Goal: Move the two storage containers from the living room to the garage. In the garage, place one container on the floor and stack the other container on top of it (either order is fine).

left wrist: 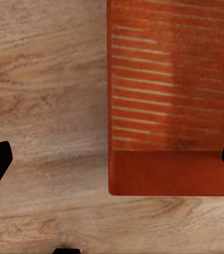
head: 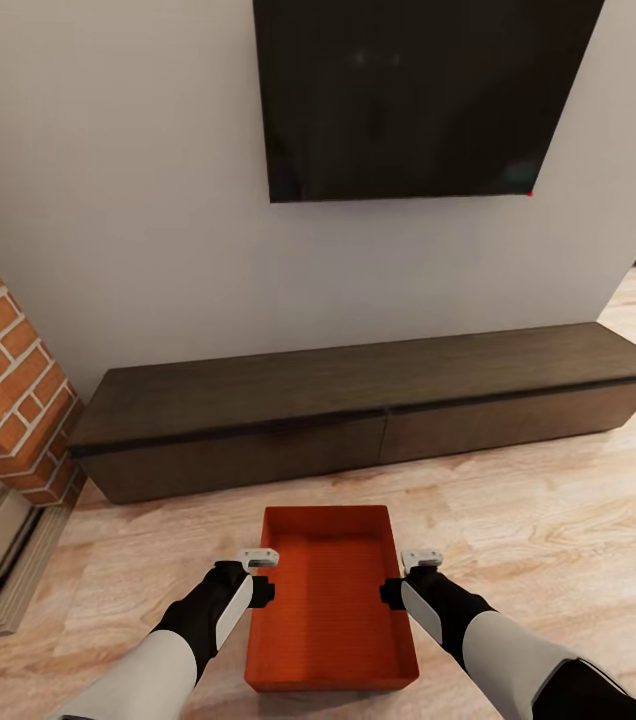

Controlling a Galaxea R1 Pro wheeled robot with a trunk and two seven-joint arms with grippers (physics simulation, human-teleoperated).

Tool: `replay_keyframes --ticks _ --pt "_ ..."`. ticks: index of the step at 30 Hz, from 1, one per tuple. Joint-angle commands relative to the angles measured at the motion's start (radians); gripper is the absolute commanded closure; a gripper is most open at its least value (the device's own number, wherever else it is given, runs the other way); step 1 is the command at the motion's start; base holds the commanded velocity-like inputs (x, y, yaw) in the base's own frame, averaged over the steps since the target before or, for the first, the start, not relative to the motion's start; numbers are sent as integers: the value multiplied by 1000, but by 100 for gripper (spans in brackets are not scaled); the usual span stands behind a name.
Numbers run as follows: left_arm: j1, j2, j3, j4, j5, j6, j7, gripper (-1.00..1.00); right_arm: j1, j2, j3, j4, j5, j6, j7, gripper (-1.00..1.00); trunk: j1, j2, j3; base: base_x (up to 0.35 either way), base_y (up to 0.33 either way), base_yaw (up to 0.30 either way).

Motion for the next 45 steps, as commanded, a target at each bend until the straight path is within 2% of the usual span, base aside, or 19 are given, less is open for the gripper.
replay_keyframes --ticks 1,30,36,45 --pt "0 1 -8 -2 11 4 8 -100 -1 -1 8 -2 -9 5 -7 -100 0 0 -1 0 0 0" --pt "0 1 -9 -2 11 5 8 -100 -5 -2 8 -4 -9 4 -7 -100 107 -196 -89 0 0 0" --pt "0 1 -9 -2 11 4 8 -100 -5 -2 8 -4 -9 4 -7 -100 107 -196 -89 0 0 0" --pt "0 1 -9 -2 11 5 8 -100 -5 -2 8 -4 -9 4 -7 -100 142 -259 -117 0 0 0"
